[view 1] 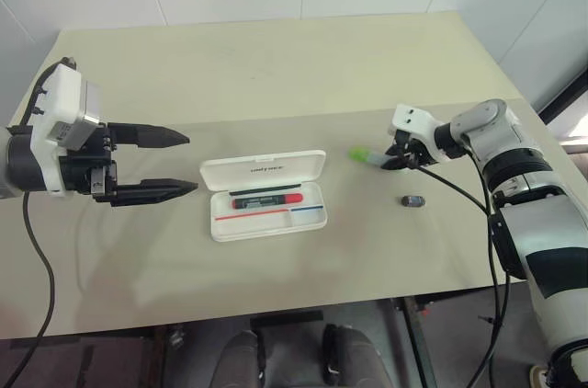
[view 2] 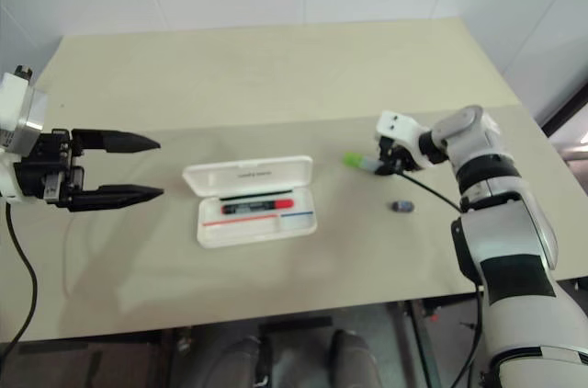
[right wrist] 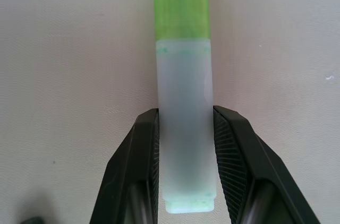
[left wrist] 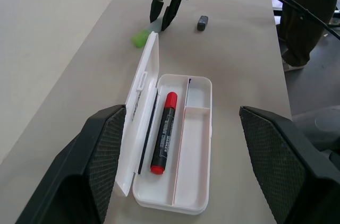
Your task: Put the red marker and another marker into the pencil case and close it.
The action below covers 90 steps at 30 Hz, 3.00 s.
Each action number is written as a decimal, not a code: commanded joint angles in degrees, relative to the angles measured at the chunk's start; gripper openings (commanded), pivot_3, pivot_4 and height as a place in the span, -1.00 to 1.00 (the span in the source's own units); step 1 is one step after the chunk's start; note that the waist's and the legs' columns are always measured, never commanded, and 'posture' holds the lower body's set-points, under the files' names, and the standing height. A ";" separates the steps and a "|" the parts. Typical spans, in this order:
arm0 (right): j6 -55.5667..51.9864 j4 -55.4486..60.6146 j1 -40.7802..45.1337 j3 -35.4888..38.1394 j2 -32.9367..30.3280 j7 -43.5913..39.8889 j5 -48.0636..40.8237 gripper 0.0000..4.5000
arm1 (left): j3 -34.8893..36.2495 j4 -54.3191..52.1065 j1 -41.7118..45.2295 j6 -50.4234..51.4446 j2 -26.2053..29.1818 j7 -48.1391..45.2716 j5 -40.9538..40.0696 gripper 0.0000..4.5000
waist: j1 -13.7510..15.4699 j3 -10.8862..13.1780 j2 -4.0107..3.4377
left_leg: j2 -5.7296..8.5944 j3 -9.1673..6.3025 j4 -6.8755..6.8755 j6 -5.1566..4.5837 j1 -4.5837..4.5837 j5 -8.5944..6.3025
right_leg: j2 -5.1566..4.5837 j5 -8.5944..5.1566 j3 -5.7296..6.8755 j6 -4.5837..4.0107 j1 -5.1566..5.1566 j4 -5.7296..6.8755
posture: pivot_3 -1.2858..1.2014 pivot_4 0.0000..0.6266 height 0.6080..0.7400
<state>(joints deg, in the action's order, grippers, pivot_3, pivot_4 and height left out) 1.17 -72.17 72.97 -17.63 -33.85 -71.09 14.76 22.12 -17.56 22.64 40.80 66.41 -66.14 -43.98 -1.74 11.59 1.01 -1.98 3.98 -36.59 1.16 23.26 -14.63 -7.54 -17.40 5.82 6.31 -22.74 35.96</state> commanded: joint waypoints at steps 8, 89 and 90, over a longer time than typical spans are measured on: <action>-1.57 19.05 -5.05 3.35 -11.43 -13.79 -3.98 -0.51 | 6.09 1.09 -3.55 -0.99 3.55 -2.95 1.96 0.62 | 0.12 0.11 -0.17 | 0.01 0.05 -0.01 -0.03 0.04 -0.04 | -0.01 0.00 -0.01 0.00 -0.05 -0.03 | 0.03 -0.52 1.00; -29.35 69.49 -16.50 -18.03 17.22 2.39 -13.62 -0.51 | 15.75 4.45 -20.56 -13.66 -0.42 -7.37 8.67 0.62 | -0.10 -0.09 0.14 | -0.76 1.29 -0.51 0.10 0.04 -0.68 | 0.46 -0.20 -0.88 -0.37 -1.01 0.79 | 0.03 -0.52 1.00; -29.20 69.20 -16.51 -17.99 17.20 2.40 -13.46 -0.51 | 15.80 4.40 -20.61 -13.64 -0.44 -7.33 8.68 0.62 | -0.10 -0.09 0.14 | -0.76 1.29 -0.51 0.10 0.04 -0.68 | 0.46 -0.20 -0.88 -0.37 -1.01 0.79 | 0.03 -0.52 1.00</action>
<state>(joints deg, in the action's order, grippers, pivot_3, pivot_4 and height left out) -28.97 -3.41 56.35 -35.79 -17.24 -69.01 1.09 37.06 -12.64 1.65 27.47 65.30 -73.61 -35.51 -1.83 11.51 1.15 -2.73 5.27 -37.10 1.26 23.31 -15.31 -7.08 -17.60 4.94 5.94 -23.75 36.75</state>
